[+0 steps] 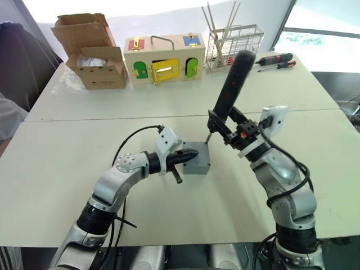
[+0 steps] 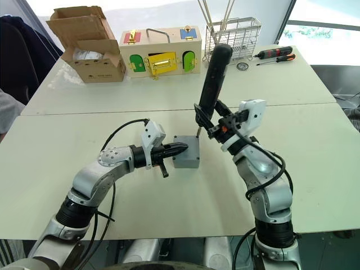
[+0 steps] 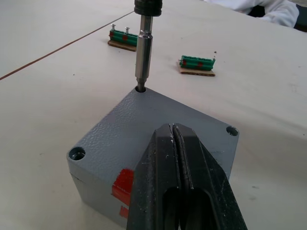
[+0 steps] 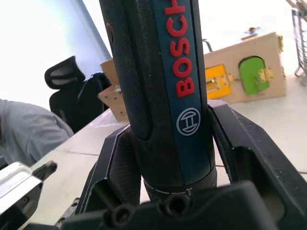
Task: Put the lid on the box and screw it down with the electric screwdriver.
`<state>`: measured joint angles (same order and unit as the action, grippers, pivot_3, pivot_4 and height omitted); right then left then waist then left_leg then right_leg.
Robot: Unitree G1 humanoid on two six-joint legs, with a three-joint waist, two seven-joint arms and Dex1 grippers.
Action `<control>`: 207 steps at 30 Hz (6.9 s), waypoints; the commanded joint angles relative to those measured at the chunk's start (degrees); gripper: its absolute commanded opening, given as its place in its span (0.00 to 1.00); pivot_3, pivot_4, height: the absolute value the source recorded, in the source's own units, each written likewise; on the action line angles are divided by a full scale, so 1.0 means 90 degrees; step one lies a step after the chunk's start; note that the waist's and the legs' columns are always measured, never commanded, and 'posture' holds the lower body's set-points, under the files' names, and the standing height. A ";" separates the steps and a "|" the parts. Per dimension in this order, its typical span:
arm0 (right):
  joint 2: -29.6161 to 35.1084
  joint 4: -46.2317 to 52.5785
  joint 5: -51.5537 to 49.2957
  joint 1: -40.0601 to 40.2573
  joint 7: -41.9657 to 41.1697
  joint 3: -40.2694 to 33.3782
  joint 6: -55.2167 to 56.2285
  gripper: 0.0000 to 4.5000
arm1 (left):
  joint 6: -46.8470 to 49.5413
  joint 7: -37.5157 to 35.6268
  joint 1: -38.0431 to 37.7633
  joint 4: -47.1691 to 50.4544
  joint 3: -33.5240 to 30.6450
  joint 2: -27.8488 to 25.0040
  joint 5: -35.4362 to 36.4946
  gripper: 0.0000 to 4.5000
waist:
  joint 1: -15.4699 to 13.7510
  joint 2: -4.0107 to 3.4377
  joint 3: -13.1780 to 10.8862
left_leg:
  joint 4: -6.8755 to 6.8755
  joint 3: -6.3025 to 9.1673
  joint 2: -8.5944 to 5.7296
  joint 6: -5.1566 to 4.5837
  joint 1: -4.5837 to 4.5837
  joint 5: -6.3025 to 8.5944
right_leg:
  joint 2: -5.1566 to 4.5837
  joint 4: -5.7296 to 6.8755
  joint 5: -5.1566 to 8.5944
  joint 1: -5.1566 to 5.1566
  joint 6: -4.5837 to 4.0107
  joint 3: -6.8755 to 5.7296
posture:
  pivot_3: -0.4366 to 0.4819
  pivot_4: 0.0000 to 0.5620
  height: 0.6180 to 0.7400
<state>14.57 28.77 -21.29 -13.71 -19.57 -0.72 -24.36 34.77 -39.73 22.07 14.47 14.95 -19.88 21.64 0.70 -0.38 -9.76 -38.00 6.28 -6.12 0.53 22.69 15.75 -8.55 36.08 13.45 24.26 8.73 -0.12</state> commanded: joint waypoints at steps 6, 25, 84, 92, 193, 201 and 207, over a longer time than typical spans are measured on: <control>-0.0372 -0.0152 0.0297 0.0288 0.0143 0.0490 0.0237 0.43 | 0.0064 0.0185 -0.0161 0.0064 -0.0056 0.0001 -0.0065 0.00 | 0.0005 0.0020 0.0043 | 0.0011 -0.0002 0.0005 -0.0002 -0.0022 0.0002 | 0.0001 -0.0001 0.0002 -0.0016 0.0001 0.0000 | 0.48 0.27 1.00; -0.0404 -0.0449 0.0612 0.0700 -0.0117 0.1031 0.0354 0.43 | 0.0016 0.0215 -0.0235 0.0062 -0.0013 0.0022 -0.0135 0.00 | 0.0011 0.0039 0.0125 | 0.0028 -0.0002 0.0005 -0.0003 -0.0030 0.0004 | 0.0004 -0.0009 0.0007 -0.0018 0.0000 0.0000 | 0.48 0.27 1.00; -0.0318 -0.1473 0.0497 0.0705 -0.0285 0.0698 -0.0054 0.43 | 0.0034 0.0295 -0.0488 0.0235 0.0076 0.0092 -0.0325 0.00 | -0.0009 0.0096 0.0247 | 0.0111 0.0012 0.0021 -0.0055 -0.0170 0.0040 | 0.0006 -0.0099 0.0055 -0.0164 0.0003 -0.0012 | 0.48 0.27 1.00; -0.0307 -0.1502 0.0518 0.0643 -0.0291 0.0697 -0.0025 0.43 | 0.0010 0.0282 -0.0457 0.0179 0.0068 0.0095 -0.0331 0.00 | -0.0010 0.0096 0.0246 | 0.0112 0.0014 0.0021 -0.0055 -0.0170 0.0040 | 0.0006 -0.0101 0.0055 -0.0165 0.0004 -0.0013 | 0.48 0.27 1.00; 0.3809 0.0328 -0.1714 0.0300 -0.2703 -0.0486 -0.3143 1.00 | 0.0580 0.0316 -0.0825 0.0723 -0.1303 -0.0730 0.0489 0.00 | -0.0339 0.0038 -0.0031 | -0.0035 0.0009 -0.0015 -0.0063 0.0078 0.0012 | -0.0014 -0.0100 -0.0028 0.0002 0.0000 -0.0006 | 0.48 0.27 1.00; 0.3170 0.0406 -0.1480 0.0460 -0.2327 0.0316 -0.3107 1.00 | 0.0217 -0.0978 0.0086 -0.0466 -0.0318 -0.1099 0.0096 0.00 | -0.0312 0.0035 -0.0030 | -0.0011 0.0008 0.0003 -0.0017 0.0075 -0.0014 | -0.0001 -0.0083 -0.0027 0.0025 0.0001 -0.0010 | 0.48 0.27 1.00; 0.2957 0.0478 -0.1535 0.0350 -0.2159 0.0510 -0.3249 1.00 | -0.0426 -0.1502 0.0742 -0.1460 0.0152 -0.0907 -0.0354 0.00 | -0.0314 0.0037 -0.0030 | -0.0013 0.0011 -0.0001 -0.0019 0.0075 -0.0014 | -0.0003 -0.0091 -0.0027 0.0019 0.0001 -0.0010 | 0.48 0.27 1.00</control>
<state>41.78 30.27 -34.47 -9.80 -39.22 3.73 -53.56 33.29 -51.91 27.35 2.11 15.75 -28.26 19.43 -2.12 -0.05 -10.03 -38.11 6.38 -6.12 0.36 23.36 15.62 -8.57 35.27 13.20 24.43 8.74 -0.22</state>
